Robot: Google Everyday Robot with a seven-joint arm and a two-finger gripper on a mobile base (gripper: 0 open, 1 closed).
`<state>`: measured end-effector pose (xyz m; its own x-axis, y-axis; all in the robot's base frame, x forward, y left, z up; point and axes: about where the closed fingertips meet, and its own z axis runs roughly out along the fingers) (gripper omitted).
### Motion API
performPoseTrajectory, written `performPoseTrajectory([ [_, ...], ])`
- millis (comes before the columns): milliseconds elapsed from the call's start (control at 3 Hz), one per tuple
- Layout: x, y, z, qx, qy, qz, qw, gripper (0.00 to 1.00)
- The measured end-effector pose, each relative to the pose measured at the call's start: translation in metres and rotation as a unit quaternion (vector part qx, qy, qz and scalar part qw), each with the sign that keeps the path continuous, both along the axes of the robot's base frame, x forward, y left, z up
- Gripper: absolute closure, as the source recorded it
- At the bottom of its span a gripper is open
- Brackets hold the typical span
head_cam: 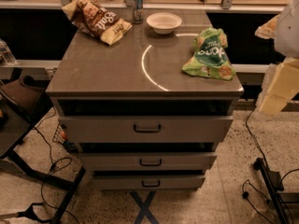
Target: Move green rice chip bag near brown chip bag
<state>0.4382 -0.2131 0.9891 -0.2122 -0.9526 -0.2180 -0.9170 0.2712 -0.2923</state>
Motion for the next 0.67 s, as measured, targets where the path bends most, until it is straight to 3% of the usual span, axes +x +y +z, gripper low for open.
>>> performPoseTrajectory([
  [333, 0.0, 0.0, 0.0, 0.0, 0.0, 0.0, 1.0, 0.0],
  [667, 0.02, -0.009, 0.001, 0.013, -0.007, -0.043, 0.999, 0.0],
])
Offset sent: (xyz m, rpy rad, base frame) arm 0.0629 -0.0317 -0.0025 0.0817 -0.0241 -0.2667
